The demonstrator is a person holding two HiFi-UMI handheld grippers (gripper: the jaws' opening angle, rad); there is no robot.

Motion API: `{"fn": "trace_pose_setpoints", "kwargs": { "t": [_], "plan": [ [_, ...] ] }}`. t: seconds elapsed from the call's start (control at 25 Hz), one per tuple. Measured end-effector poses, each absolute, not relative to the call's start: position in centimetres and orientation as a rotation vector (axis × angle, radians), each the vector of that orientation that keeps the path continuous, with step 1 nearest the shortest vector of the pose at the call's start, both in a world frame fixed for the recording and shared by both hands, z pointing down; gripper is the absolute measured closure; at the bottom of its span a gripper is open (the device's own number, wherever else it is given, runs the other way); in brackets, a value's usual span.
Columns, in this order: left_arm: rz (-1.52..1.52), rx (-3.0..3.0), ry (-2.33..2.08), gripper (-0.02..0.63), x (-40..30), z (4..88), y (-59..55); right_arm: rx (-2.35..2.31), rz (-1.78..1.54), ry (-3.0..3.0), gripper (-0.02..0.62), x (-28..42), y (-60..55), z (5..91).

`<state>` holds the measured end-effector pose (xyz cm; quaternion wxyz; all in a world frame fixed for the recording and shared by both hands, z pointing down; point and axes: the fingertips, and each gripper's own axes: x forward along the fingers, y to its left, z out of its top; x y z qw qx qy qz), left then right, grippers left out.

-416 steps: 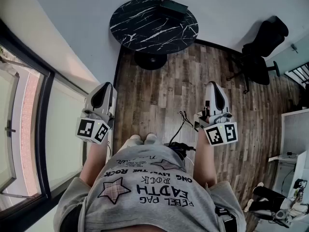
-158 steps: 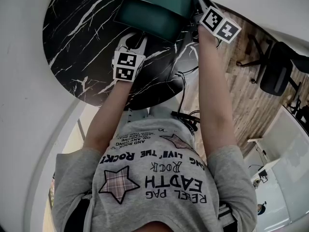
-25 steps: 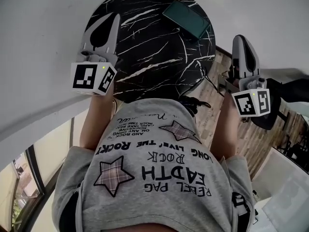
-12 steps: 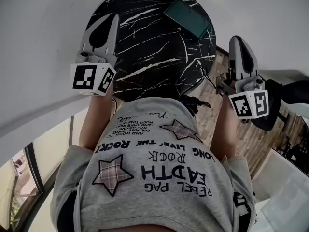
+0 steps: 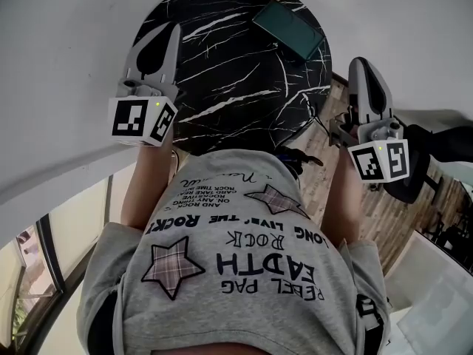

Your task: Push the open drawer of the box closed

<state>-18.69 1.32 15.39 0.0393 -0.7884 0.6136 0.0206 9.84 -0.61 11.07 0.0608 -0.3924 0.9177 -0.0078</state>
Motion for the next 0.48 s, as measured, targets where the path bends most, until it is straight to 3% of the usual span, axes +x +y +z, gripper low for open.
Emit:
{"fn": "trace_pose_setpoints", "kwargs": {
  "t": [0.48],
  "plan": [
    [0.051,-2.412,1.92,0.597,-19.1,16.5,2.1,-1.21,-0.021,2.769,0.583,10.1,0.1,11.8]
  ]
}}
